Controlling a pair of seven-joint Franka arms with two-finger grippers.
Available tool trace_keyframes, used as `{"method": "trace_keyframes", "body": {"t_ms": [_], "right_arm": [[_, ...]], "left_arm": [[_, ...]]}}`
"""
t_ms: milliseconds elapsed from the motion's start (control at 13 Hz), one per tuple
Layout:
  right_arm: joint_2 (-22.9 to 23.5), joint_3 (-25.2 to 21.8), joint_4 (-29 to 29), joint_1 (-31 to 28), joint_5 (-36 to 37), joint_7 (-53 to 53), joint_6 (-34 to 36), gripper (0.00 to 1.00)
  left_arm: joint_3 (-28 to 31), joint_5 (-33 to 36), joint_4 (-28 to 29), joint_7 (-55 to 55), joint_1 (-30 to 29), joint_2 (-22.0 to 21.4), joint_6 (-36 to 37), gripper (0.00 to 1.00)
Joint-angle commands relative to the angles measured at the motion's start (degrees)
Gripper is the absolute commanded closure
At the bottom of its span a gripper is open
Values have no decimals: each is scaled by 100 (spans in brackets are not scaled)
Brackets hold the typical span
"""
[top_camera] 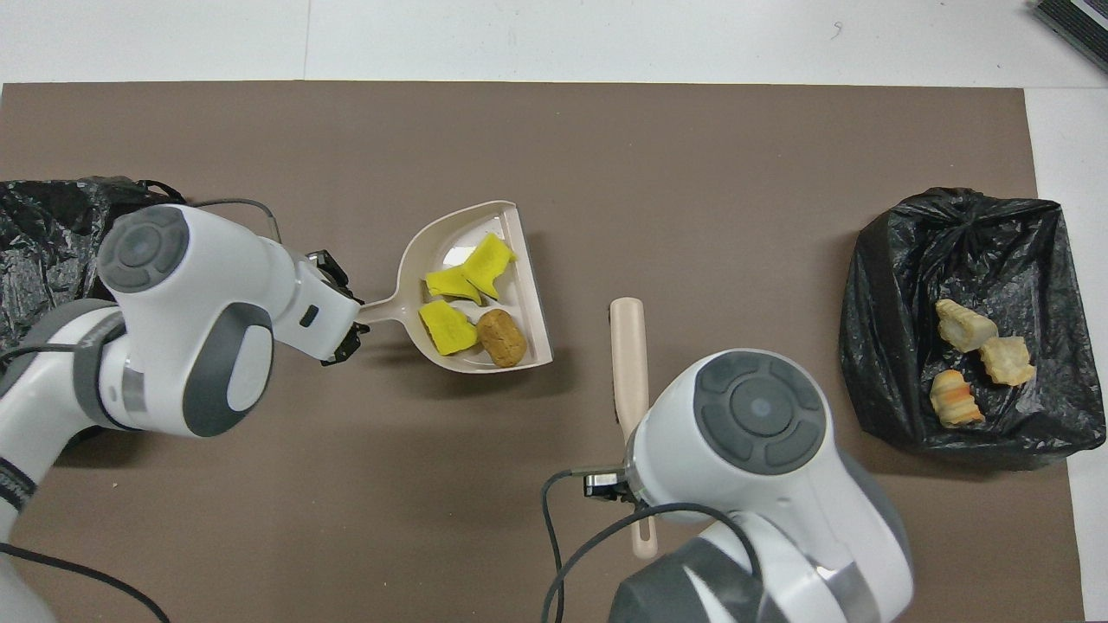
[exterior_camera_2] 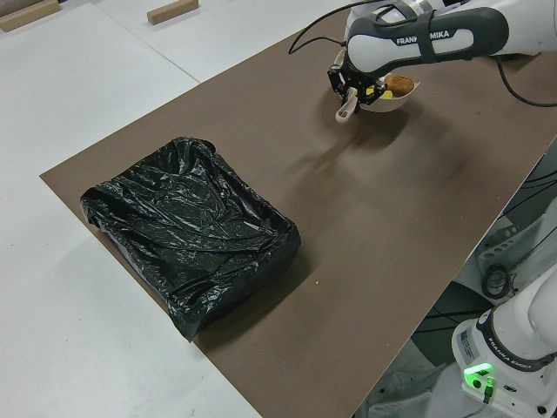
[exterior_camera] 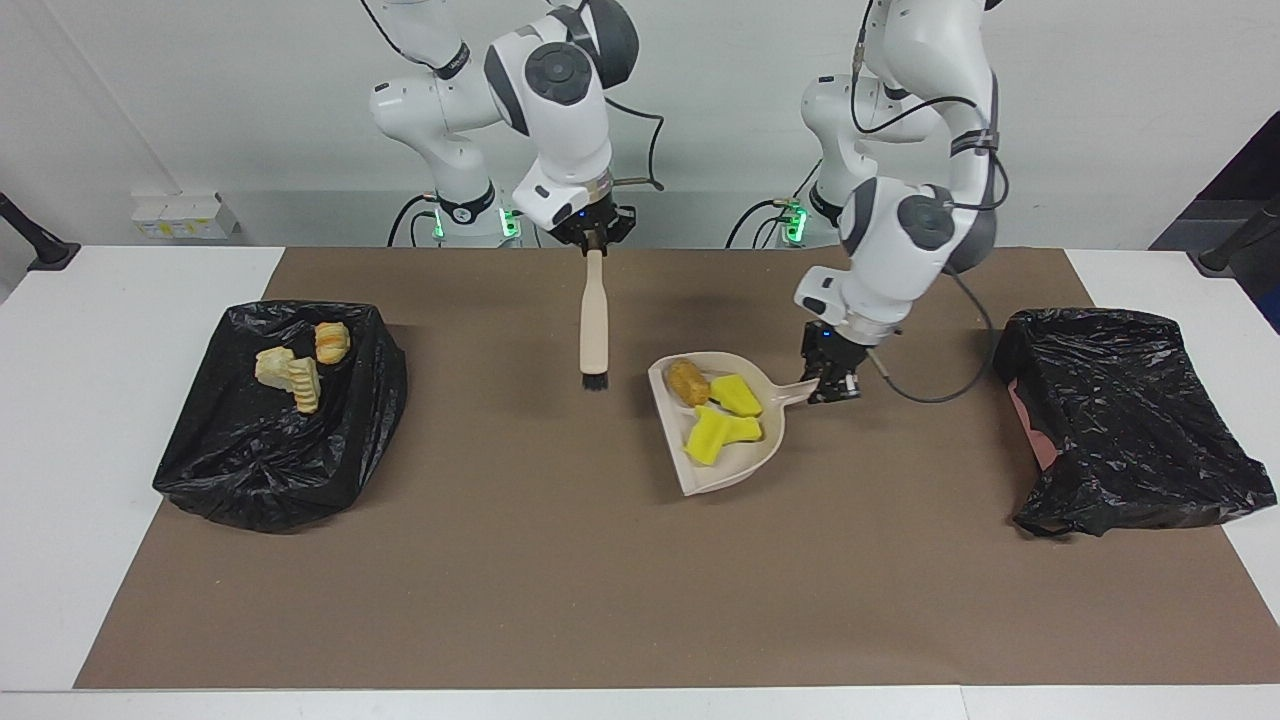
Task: Sweep and dump trash in bin
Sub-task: 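Carry the loaded dustpan to the black bag with the left gripper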
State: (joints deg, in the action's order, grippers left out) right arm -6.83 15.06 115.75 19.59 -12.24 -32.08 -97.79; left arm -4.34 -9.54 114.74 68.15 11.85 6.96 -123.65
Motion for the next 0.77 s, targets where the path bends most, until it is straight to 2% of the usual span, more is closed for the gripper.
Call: {"method": "trace_keyframes", "body": {"t_ms": [0, 231, 385, 538, 692], "right_arm": [[-161, 49, 596, 561, -339, -578, -597, 100], [409, 49, 809, 1361, -349, -1325, -1600, 100], [709, 49, 940, 1617, -314, -1512, -2119, 100], [718, 49, 1248, 1654, -305, -1486, -2603, 100], [710, 49, 1371, 1680, -296, -1442, -2649, 95]], "left_arm": [[-32, -145, -653, 242, -341, 95, 525, 100], [3, -75, -1338, 452, -753, 94, 1253, 100], [3, -75, -1594, 699, -1104, 103, 1509, 100], [3, -75, -1858, 1058, -1544, 156, 1799, 100], [12, -66, -1964, 1217, -1991, 173, 1931, 100]]}}
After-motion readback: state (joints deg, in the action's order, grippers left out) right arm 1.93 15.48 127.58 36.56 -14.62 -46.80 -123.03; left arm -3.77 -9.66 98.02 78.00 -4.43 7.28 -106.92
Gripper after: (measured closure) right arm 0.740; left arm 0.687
